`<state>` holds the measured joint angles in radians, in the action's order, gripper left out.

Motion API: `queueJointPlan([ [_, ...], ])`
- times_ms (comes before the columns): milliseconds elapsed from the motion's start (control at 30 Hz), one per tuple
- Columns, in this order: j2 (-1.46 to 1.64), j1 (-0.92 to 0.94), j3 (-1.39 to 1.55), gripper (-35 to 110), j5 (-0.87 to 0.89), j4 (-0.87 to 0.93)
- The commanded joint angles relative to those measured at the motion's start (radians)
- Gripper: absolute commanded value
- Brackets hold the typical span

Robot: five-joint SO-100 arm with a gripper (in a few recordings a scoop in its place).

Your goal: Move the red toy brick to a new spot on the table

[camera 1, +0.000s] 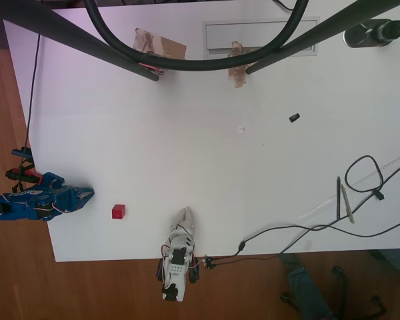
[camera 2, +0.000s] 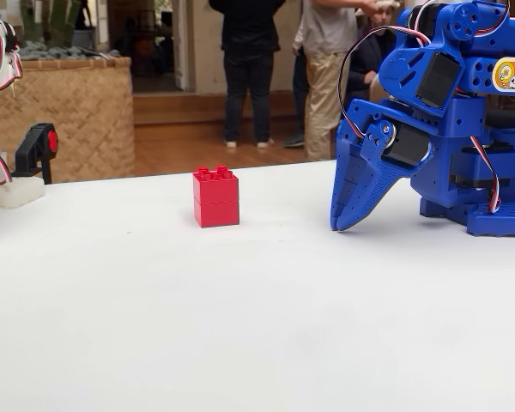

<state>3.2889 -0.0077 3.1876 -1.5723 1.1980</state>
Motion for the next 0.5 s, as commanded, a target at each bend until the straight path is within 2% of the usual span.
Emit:
queueJointPlan([
  [0, 0.049, 0.049, 0.032, 0, 0.114, 0.009],
  [467, 0.049, 0.060, 0.032, 0, 0.087, 0.009],
])
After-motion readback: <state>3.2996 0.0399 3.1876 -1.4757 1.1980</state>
